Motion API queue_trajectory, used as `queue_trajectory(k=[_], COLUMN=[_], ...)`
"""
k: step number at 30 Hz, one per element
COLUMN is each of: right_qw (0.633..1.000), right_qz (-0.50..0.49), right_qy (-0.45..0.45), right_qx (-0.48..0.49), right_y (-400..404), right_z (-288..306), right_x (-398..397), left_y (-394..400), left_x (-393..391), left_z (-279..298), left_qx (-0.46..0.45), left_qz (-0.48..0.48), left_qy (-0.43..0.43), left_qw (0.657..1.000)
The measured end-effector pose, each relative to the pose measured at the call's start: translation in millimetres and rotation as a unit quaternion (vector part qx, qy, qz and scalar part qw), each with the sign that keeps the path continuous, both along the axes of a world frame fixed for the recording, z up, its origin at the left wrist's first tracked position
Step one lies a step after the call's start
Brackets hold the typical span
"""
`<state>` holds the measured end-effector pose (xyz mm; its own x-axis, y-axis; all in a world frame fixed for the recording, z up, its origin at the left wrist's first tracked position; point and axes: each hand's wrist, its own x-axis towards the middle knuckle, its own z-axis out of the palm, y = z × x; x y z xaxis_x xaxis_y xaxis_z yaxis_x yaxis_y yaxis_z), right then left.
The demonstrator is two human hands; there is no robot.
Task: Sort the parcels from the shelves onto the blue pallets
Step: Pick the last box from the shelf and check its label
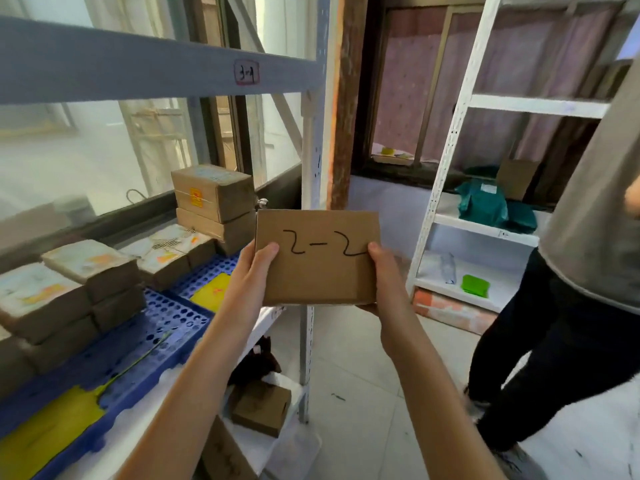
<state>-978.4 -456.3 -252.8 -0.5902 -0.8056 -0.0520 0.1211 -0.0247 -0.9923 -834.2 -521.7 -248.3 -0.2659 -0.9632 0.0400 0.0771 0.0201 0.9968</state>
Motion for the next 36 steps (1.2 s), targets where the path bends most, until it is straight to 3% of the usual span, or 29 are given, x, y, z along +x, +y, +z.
queue_trajectory(k=[10,14,23,26,31,36], right_qw=[0.982,0.978,0.903,0.886,0.845,0.801], right_qz=[0.184,0.195,0.381,0.387,0.394,0.386], right_qy=[0.04,0.074,0.187,0.235,0.343,0.442], right_qx=[0.004,0.007,-0.061,-0.095,-0.115,-0.118], right_y=[-155,-216,-296,-319,-352,-389], right_z=[7,8,9,10,9,15], right_x=[-49,-51,14,38,70,88], left_y=[-112,-144,-184,-200,-230,-262], left_x=[-32,-23,43,61,90,103], left_z=[2,-2,3,3,-2,0], left_qx=[0.039,0.06,0.06,0.073,0.1,0.171], left_qz=[0.165,0.242,0.376,0.38,0.395,0.353], left_qy=[0.023,0.032,0.0,0.013,-0.045,-0.073], left_qw=[0.985,0.968,0.925,0.922,0.912,0.917])
